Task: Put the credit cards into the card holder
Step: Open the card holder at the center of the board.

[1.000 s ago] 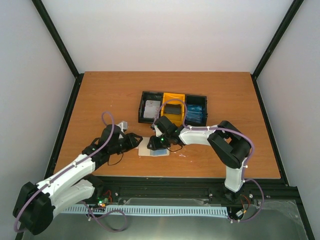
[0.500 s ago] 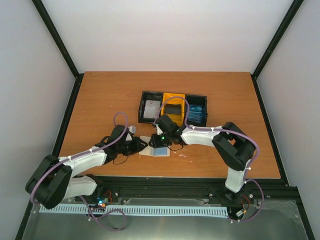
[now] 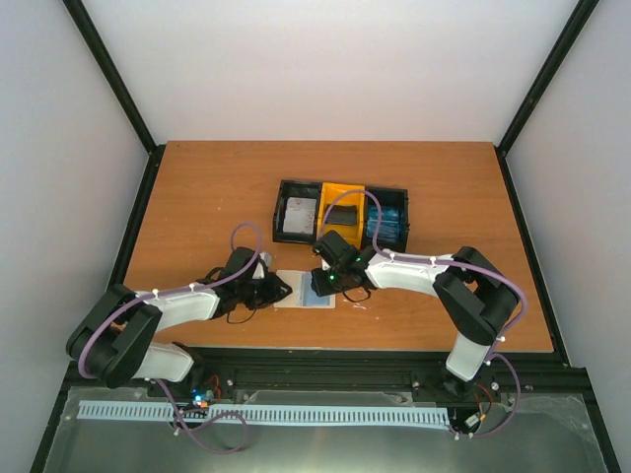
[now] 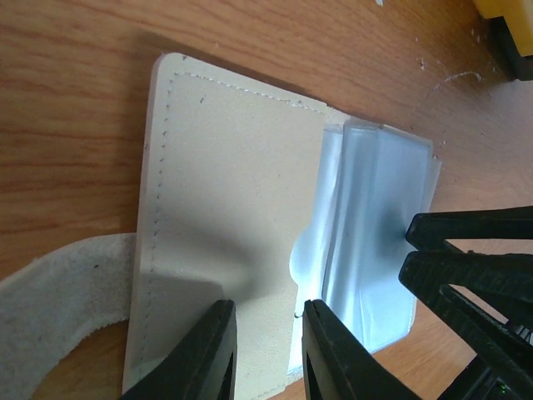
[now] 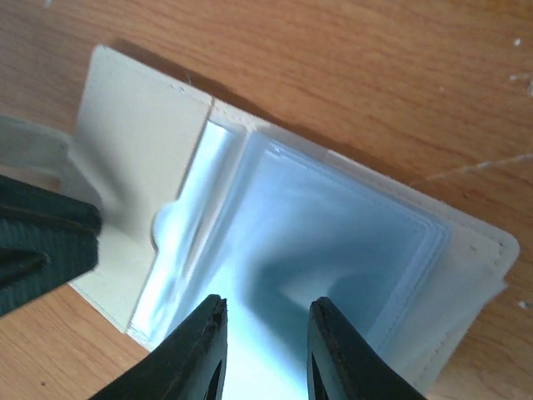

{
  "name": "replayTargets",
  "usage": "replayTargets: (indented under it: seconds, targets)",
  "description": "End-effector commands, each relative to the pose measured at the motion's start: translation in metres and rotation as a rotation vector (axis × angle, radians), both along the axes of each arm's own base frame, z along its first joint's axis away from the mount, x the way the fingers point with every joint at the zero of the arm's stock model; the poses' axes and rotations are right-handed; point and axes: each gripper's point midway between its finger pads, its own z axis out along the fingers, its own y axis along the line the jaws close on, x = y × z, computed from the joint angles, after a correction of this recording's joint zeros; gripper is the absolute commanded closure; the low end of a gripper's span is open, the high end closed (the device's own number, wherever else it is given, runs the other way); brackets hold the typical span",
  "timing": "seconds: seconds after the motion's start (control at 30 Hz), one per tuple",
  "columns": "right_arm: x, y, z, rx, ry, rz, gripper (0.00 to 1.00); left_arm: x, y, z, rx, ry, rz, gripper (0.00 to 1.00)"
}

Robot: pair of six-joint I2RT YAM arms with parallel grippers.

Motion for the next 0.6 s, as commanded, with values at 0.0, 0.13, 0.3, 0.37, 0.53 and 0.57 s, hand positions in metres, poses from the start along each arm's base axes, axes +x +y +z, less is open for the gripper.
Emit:
replayTargets:
  seconds: [0.0,0.13,0.3,0.37,0.53,0.57]
  targets:
    - [-0.014,-0.019,-0.014,-0.099,0.009,0.062,0.73,0.007,-0.003,0.01,-0.005,-0.029,-0.012,0.77]
    - [-0.01,-0.035,-0.023,-0.19,-0.016,0.047,0.73,0.004,-0.001,0.006,-0.003,-0.016,-0.006,0.77]
    - [-0.006,-0.045,-0.032,-0.259,-0.025,0.032,0.73,0.003,0.001,0.006,-0.003,-0.024,-0.002,0.77]
    - [-0.003,-0.05,-0.031,-0.284,-0.043,0.017,0.73,0.002,0.001,0.009,-0.013,-0.036,0.002,0.77]
    - [0.009,-0.058,-0.023,-0.344,-0.098,-0.003,0.7,-0.002,-0.001,0.014,-0.057,-0.072,-0.016,0.77]
    - [0.012,-0.058,-0.021,-0.352,-0.108,-0.007,0.7,-0.003,-0.002,0.017,-0.068,-0.084,-0.024,0.77]
